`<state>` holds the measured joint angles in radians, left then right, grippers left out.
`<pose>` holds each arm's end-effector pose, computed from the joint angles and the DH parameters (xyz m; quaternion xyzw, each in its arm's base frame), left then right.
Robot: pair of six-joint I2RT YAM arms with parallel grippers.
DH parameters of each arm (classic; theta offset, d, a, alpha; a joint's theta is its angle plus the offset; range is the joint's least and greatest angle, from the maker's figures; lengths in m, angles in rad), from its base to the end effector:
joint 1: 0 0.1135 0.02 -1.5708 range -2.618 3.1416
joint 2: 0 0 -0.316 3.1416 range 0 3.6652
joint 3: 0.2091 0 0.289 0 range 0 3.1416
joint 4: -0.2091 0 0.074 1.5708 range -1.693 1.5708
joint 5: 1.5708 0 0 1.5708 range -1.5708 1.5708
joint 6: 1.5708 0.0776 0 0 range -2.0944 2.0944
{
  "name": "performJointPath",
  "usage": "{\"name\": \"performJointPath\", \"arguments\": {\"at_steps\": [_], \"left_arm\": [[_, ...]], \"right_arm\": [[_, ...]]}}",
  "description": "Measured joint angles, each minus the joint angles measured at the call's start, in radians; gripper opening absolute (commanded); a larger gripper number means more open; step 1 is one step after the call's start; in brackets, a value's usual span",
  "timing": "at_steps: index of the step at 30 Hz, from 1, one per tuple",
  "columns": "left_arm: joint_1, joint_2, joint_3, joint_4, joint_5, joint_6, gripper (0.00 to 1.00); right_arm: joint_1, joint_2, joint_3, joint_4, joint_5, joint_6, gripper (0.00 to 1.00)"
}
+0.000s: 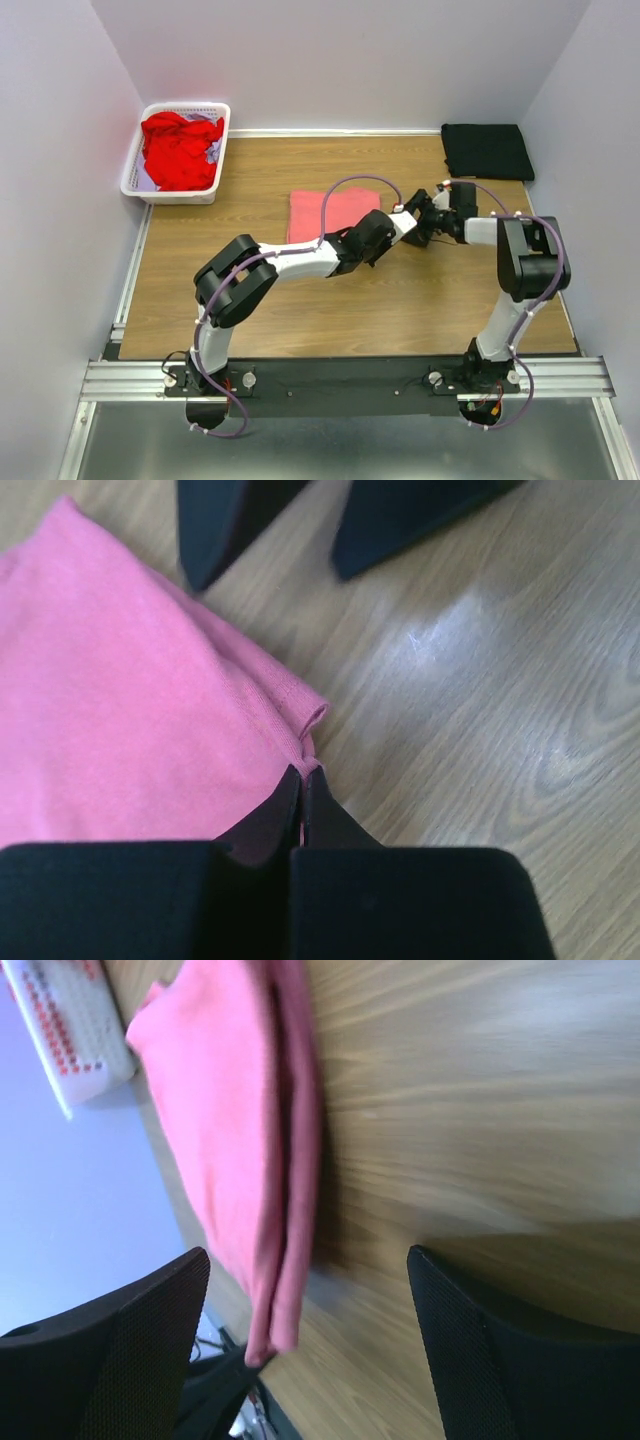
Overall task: Fold and stack the t-shirts
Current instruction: Neatly place the folded tshirt to the corner
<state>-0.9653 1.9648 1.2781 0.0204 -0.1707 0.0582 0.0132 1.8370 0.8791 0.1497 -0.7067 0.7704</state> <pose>0.3047 -0.4170 0.1794 0.4064 0.7996 -0.1219 0.4250 0.4060 0.0557 0.1255 0.2022 0.8568 0.4302 0.2000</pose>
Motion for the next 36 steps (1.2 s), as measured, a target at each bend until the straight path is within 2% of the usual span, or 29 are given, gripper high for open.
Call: {"name": "performJointPath", "arguments": {"at_steps": [3, 9, 12, 13, 14, 15, 16, 18, 19, 21, 22, 23, 24, 26, 27, 28, 30, 36], "left_arm": [[0.005, -0.021, 0.000, 0.001, 0.000, -0.004, 0.00], [0.010, -0.027, 0.000, 0.000, 0.000, -0.018, 0.00], [0.010, -0.027, 0.000, 0.000, 0.000, -0.027, 0.00], [0.010, -0.027, 0.000, 0.000, 0.000, -0.030, 0.00], [0.010, -0.027, 0.000, 0.000, 0.000, -0.032, 0.05], [0.010, -0.027, 0.000, 0.000, 0.000, -0.034, 0.10], [0.010, -0.027, 0.000, 0.000, 0.000, -0.042, 0.20], [0.012, -0.027, 0.000, 0.000, 0.000, -0.059, 0.26], [0.015, -0.027, 0.002, -0.001, 0.000, -0.068, 0.34], [0.018, -0.028, 0.006, -0.001, 0.000, -0.081, 0.41], [0.023, -0.031, 0.006, -0.003, 0.000, -0.090, 0.45], [0.027, -0.039, 0.006, -0.010, 0.000, -0.101, 0.54], [0.031, -0.050, 0.006, -0.018, 0.000, -0.112, 0.57], [0.045, -0.083, 0.006, -0.031, 0.001, -0.136, 0.68], [0.063, -0.114, 0.006, -0.040, 0.002, -0.149, 0.69], [0.077, -0.143, 0.006, -0.053, -0.002, -0.161, 0.75], [0.108, -0.201, 0.006, -0.075, -0.012, -0.187, 0.82], [0.272, -0.451, -0.085, -0.123, -0.059, -0.275, 0.83]], "right_arm": [[0.072, 0.053, 0.034, 0.057, -0.018, 0.038, 0.84], [0.201, 0.117, 0.090, 0.085, -0.021, 0.076, 0.65], [0.217, 0.144, 0.113, 0.082, -0.019, 0.081, 0.42], [0.217, 0.148, 0.116, 0.081, -0.019, 0.080, 0.26], [0.216, 0.159, 0.120, 0.077, -0.017, 0.072, 0.17], [0.216, 0.164, 0.122, 0.071, -0.016, 0.069, 0.01], [0.214, 0.167, 0.123, 0.066, -0.017, 0.068, 0.00], [0.214, 0.168, 0.127, 0.055, -0.016, 0.063, 0.00], [0.214, 0.168, 0.134, 0.045, -0.016, 0.051, 0.00], [0.214, 0.168, 0.146, 0.025, -0.016, 0.032, 0.01], [0.214, 0.169, 0.159, 0.013, -0.014, 0.015, 0.00], [0.214, 0.170, 0.183, -0.020, -0.005, -0.016, 0.01], [0.214, 0.171, 0.199, -0.040, 0.002, -0.035, 0.00], [0.215, 0.174, 0.257, -0.116, 0.040, -0.096, 0.00], [0.215, 0.177, 0.299, -0.156, 0.072, -0.137, 0.00], [0.215, 0.181, 0.343, -0.208, 0.109, -0.182, 0.01], [0.215, 0.196, 0.431, -0.278, 0.185, -0.261, 0.00], [0.215, 0.268, 0.691, -0.477, 0.438, -0.527, 0.00]]}}
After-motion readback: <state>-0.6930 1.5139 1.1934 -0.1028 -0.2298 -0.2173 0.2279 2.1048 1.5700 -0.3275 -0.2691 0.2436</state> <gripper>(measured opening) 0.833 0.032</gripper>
